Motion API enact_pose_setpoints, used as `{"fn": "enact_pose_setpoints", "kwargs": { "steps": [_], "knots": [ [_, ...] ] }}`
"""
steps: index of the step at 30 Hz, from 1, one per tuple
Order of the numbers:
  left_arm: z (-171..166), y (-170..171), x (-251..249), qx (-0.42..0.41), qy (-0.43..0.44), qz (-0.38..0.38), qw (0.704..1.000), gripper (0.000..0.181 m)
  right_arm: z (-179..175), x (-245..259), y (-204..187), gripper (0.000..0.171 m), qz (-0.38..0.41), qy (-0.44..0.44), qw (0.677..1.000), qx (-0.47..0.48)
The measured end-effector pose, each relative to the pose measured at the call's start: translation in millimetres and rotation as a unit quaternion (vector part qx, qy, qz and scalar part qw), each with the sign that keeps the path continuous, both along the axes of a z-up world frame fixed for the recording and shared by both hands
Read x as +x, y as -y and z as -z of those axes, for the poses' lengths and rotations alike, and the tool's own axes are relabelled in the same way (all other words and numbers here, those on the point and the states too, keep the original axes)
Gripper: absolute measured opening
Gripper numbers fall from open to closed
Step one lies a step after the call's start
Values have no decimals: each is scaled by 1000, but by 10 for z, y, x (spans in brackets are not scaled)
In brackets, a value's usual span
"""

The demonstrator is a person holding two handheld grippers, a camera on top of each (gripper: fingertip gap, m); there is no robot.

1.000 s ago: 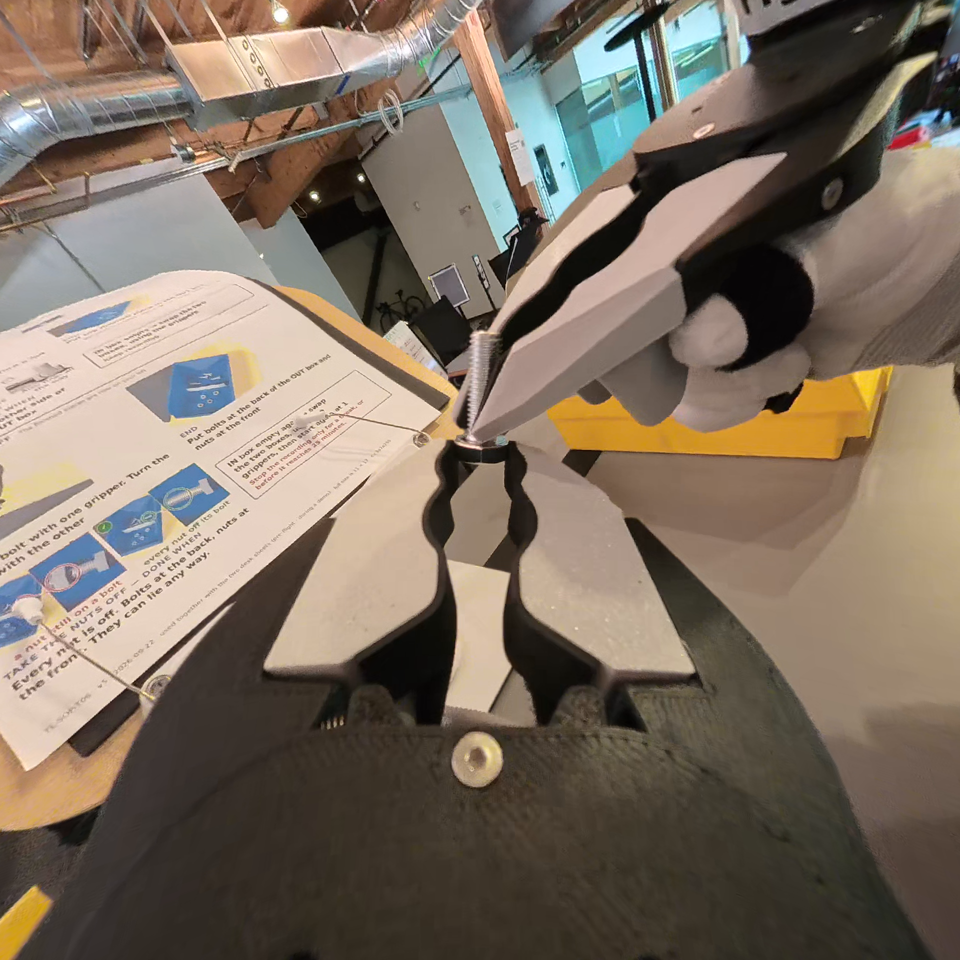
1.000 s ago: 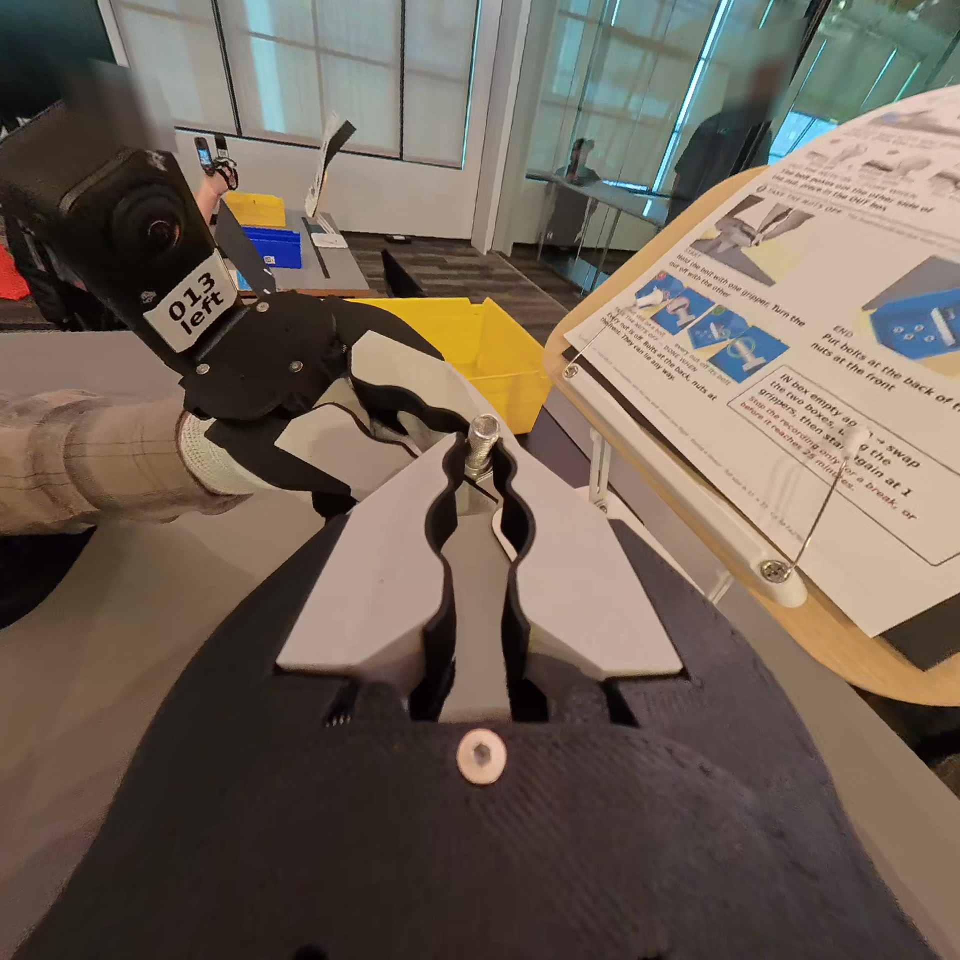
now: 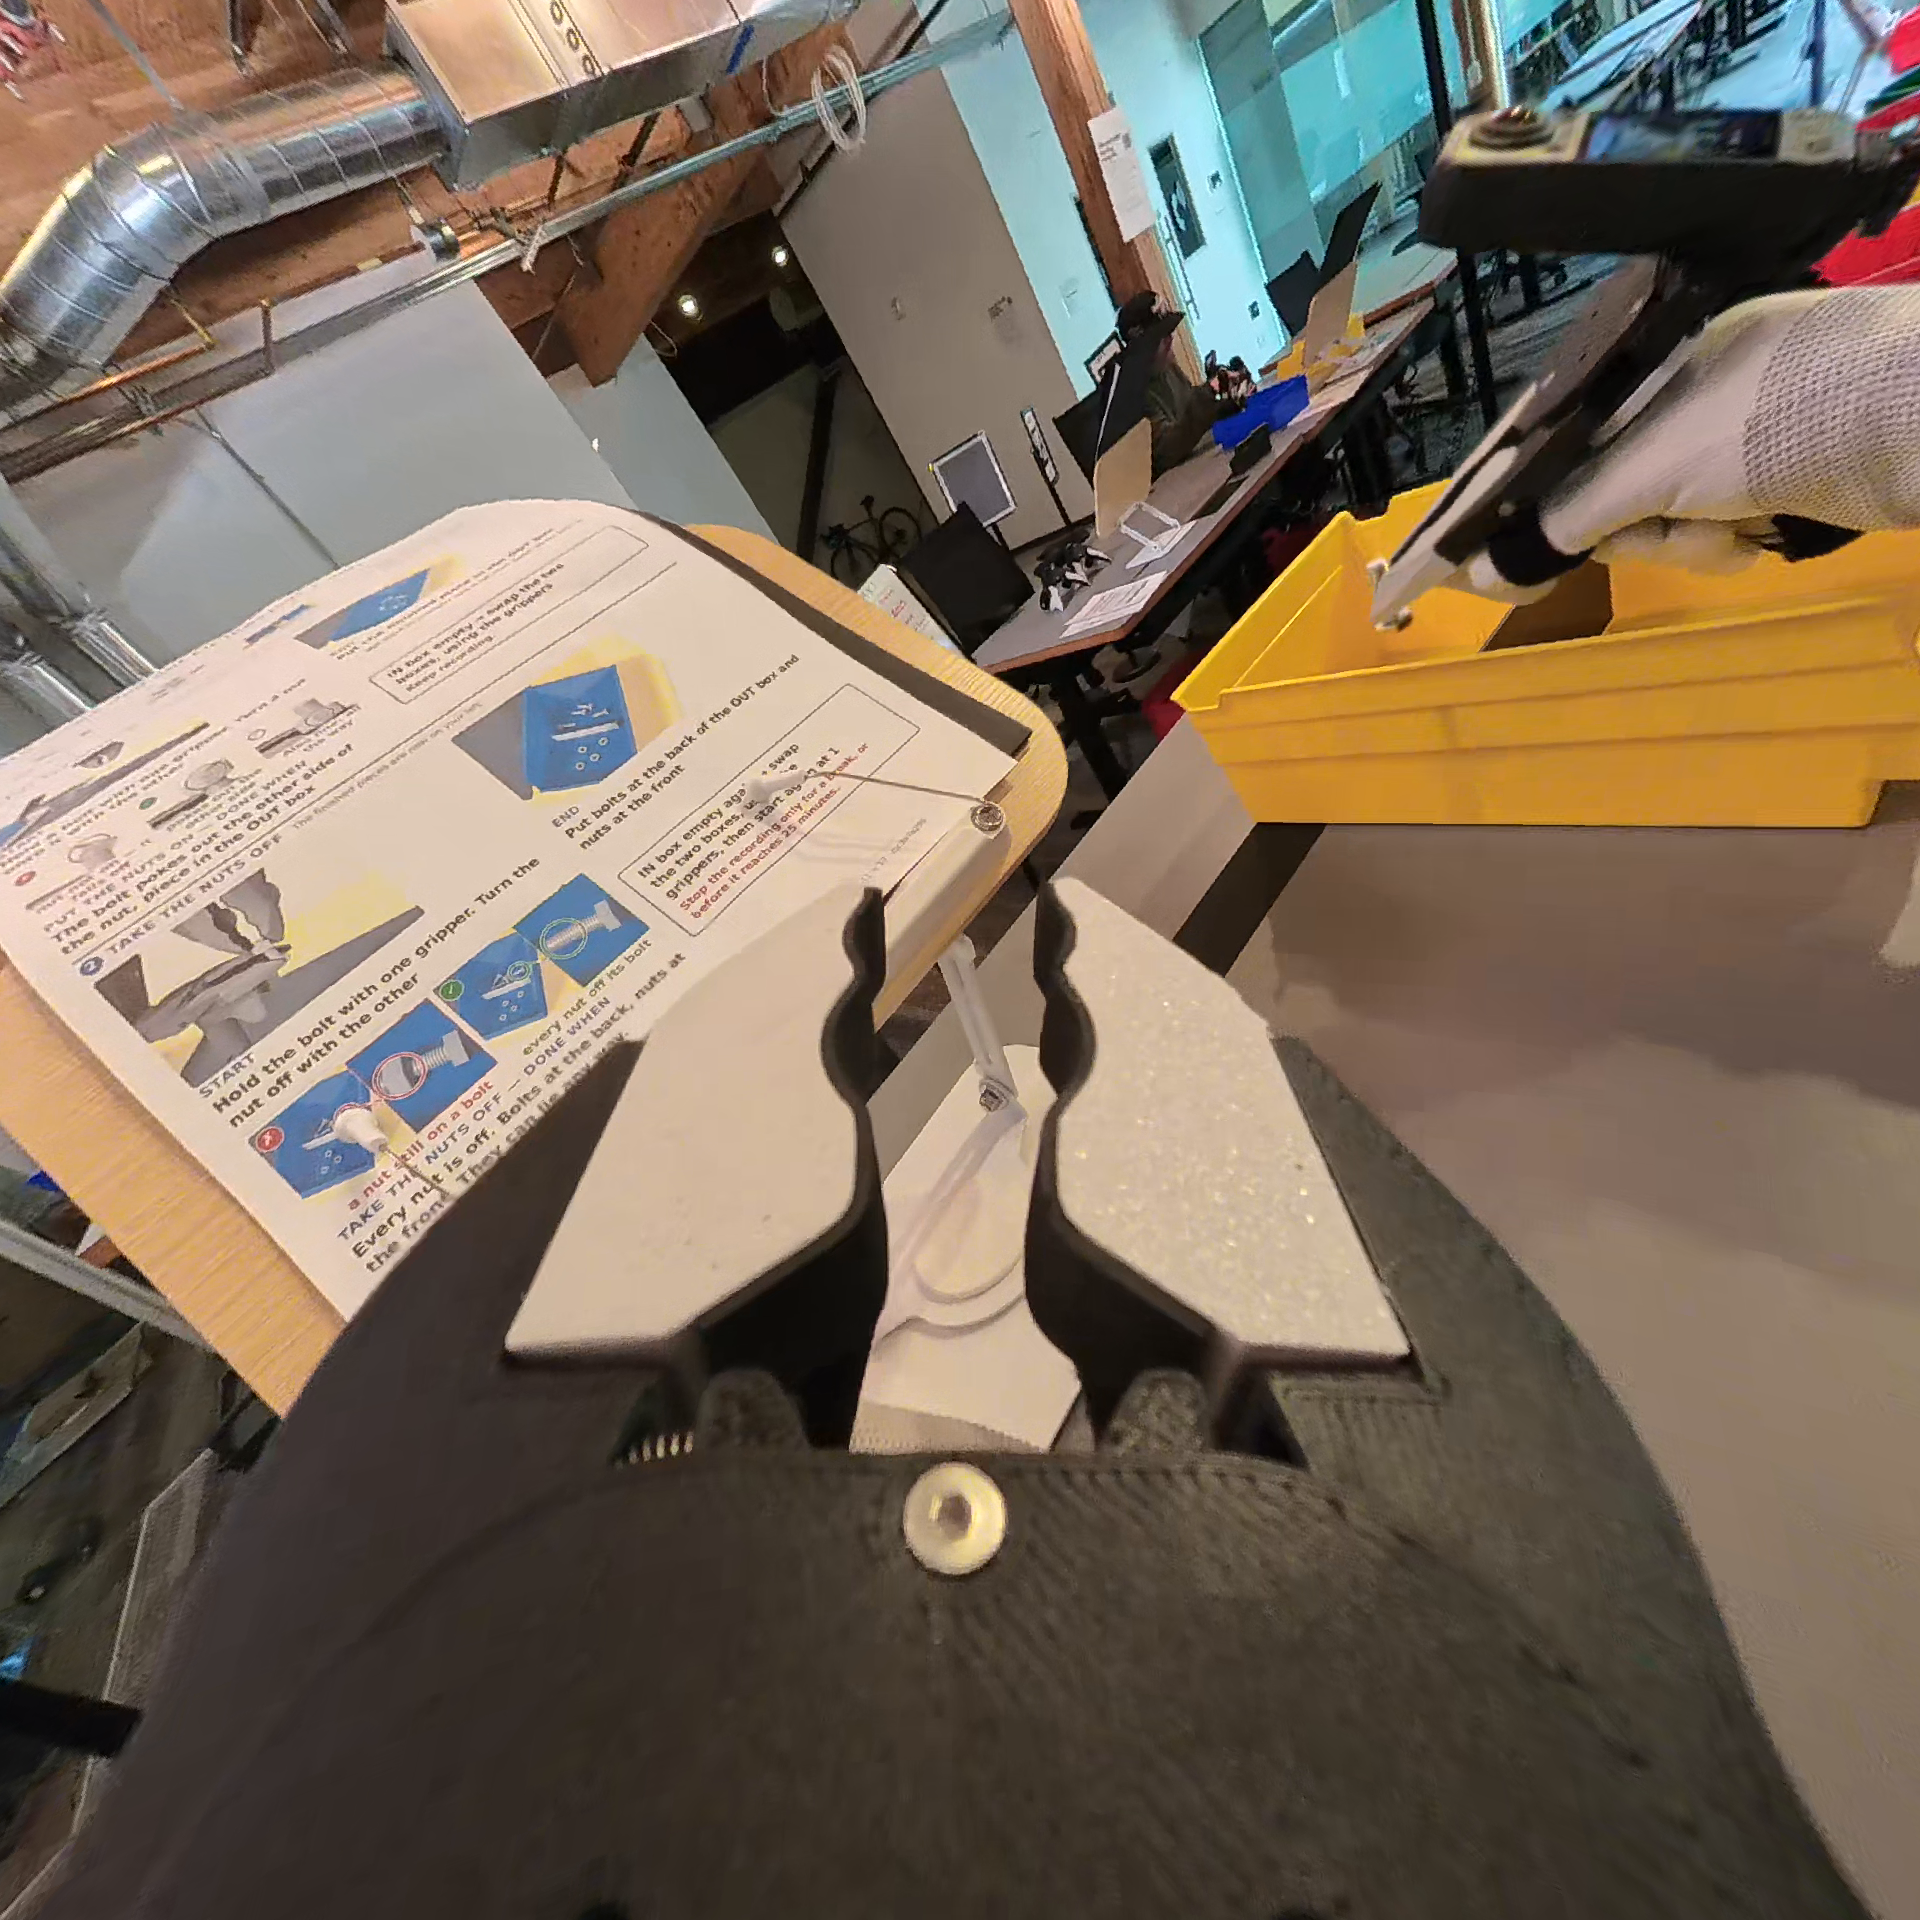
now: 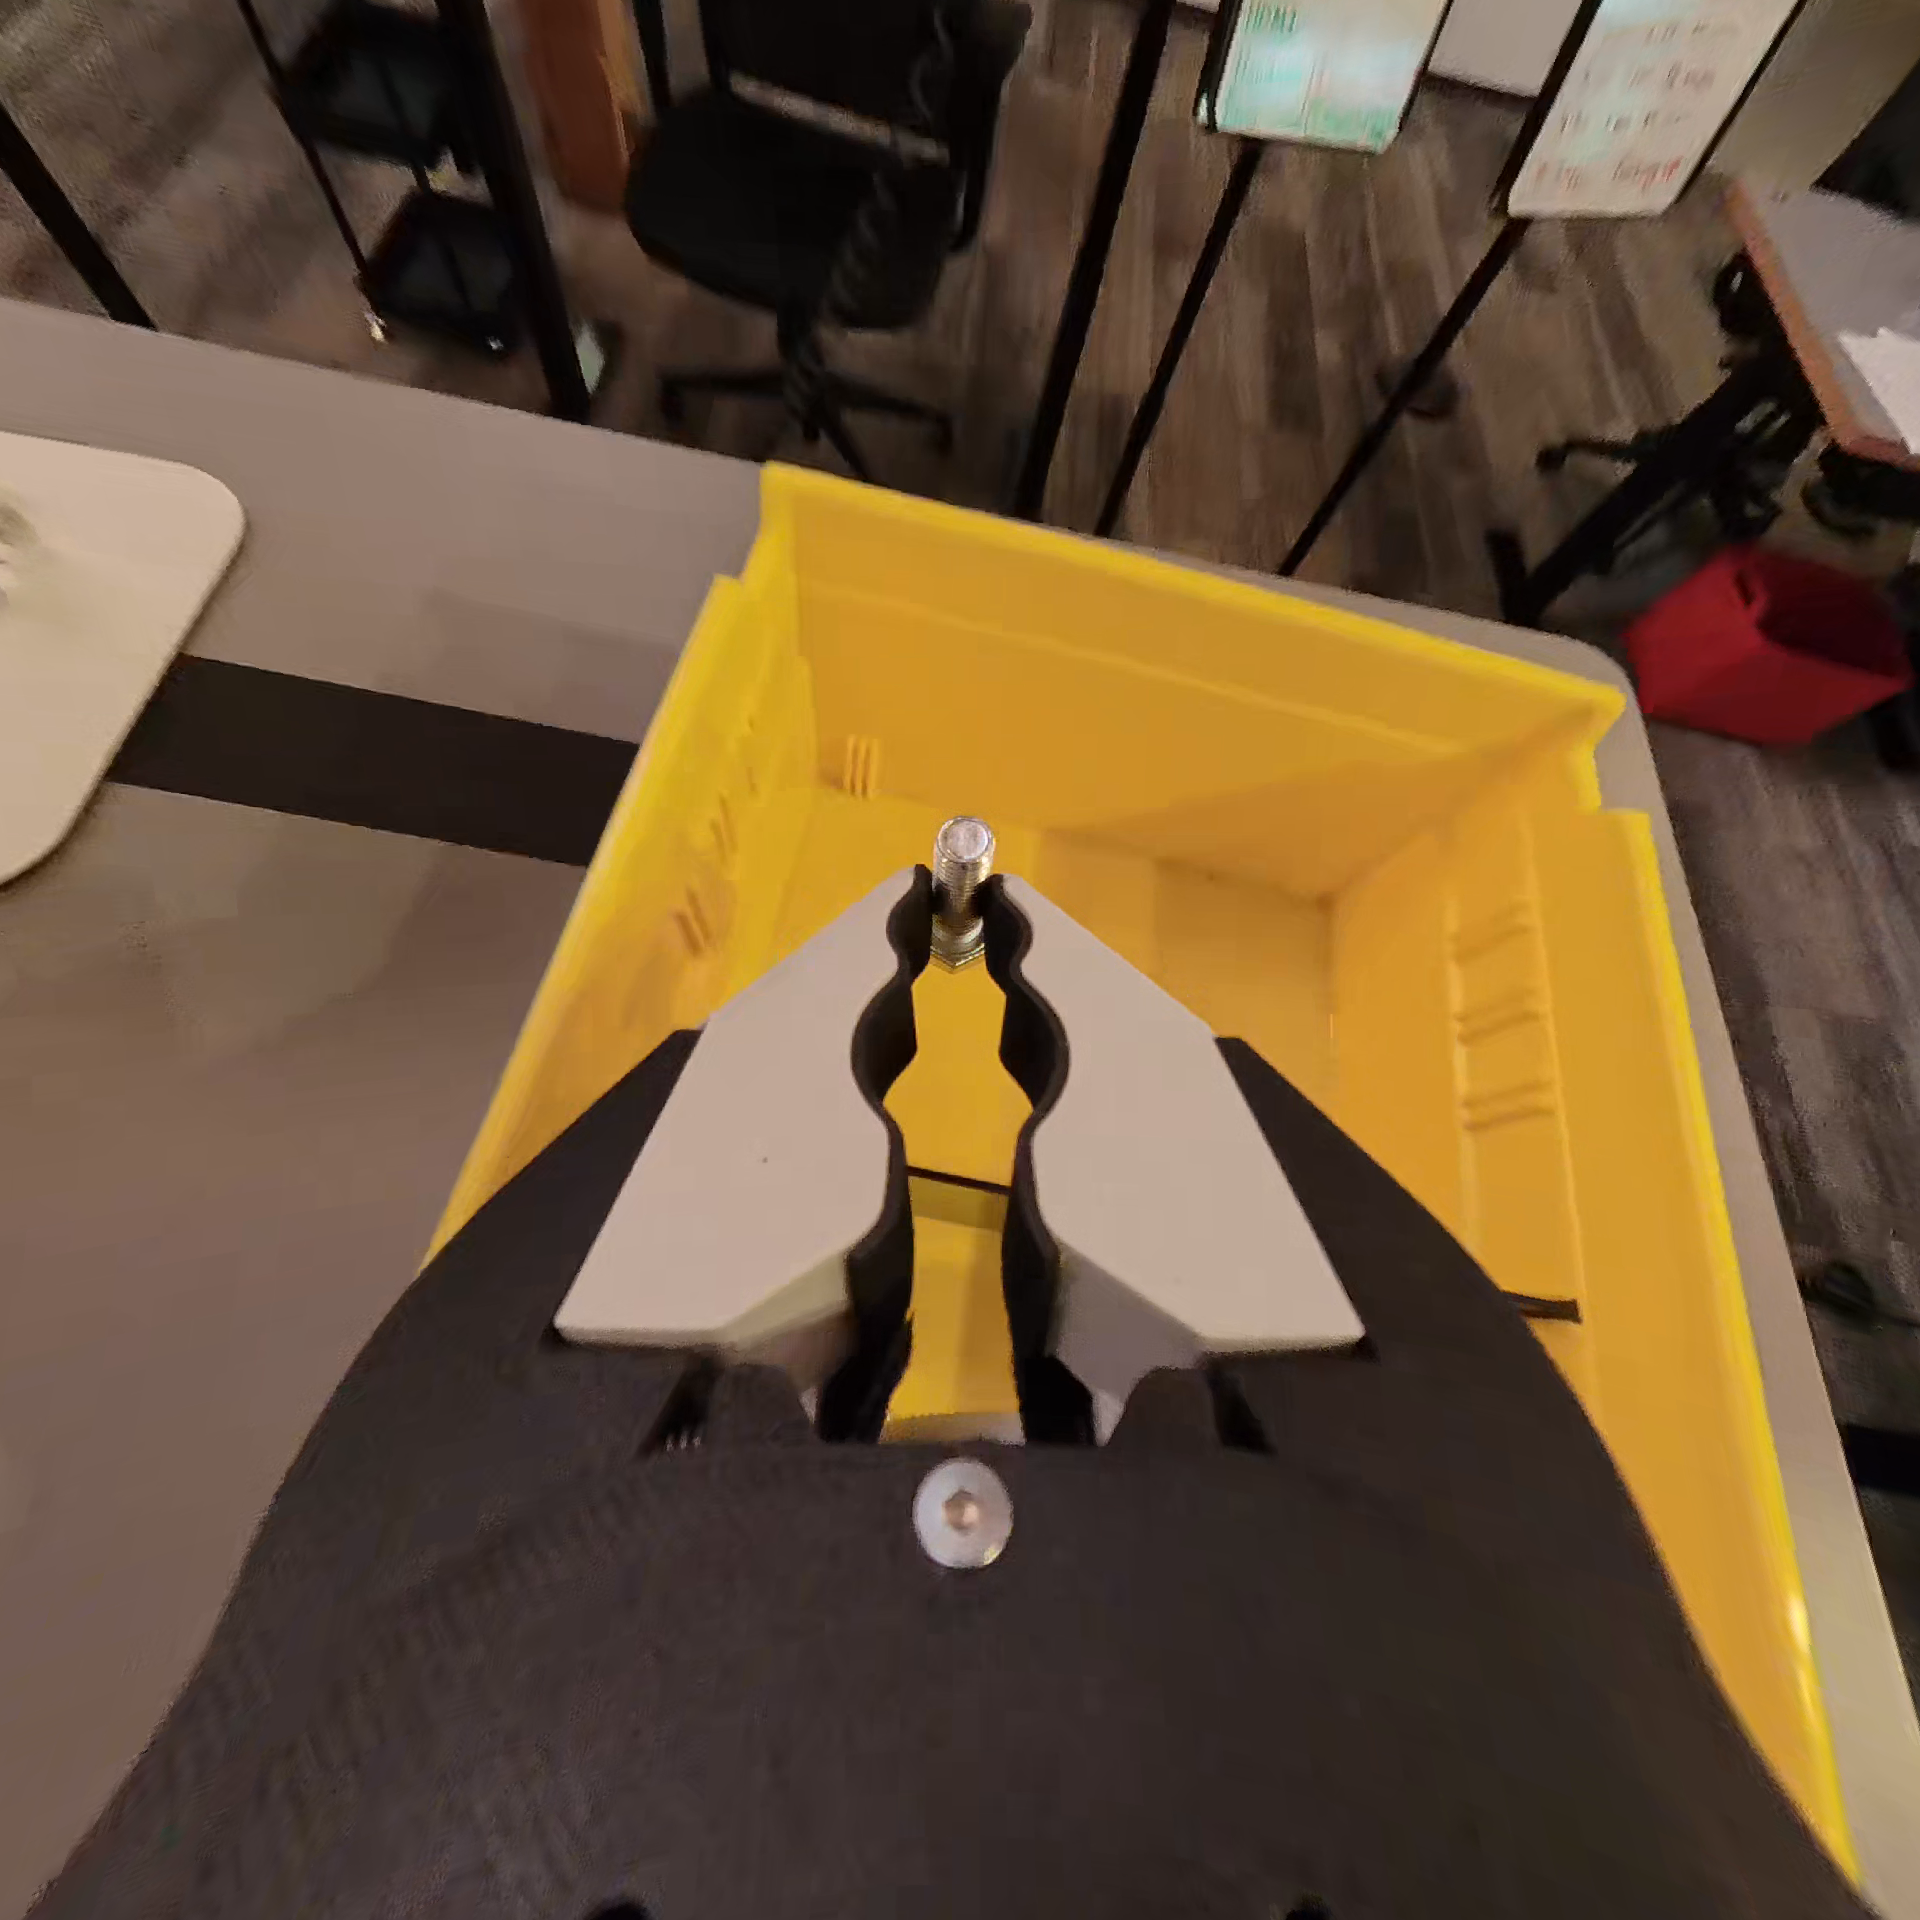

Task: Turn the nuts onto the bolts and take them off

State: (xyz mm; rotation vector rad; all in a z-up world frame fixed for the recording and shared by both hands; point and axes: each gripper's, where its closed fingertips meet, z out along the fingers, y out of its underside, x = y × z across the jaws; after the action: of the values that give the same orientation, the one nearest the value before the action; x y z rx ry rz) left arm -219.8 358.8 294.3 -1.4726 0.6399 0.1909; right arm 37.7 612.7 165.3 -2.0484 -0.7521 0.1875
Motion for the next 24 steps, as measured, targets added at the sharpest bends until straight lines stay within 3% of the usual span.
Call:
{"fn": "enact_pose_setpoints", "kwargs": {
  "steps": [3,10,13,15,19,24],
  "knots": [
    [23,-12,-42,-5,-1,-4,1000,27,222,60,-79,7,11,27,999,-28],
    [84,-17,-66,-21,-21,-7,1000,26,246,79,-130,8,14,30,999,-40],
    [82,-10,-83,-24,-25,-8,999,26,215,93,-152,29,22,33,999,-33],
    [77,-6,-107,-26,-24,-9,999,27,180,91,-148,34,22,37,999,-27],
    [22,32,-226,-27,-29,-19,999,28,-201,15,-74,35,16,32,999,29],
    [-203,244,-771,-26,-41,-76,996,30,-1059,-383,232,29,-34,-27,987,154]
  ]
}}
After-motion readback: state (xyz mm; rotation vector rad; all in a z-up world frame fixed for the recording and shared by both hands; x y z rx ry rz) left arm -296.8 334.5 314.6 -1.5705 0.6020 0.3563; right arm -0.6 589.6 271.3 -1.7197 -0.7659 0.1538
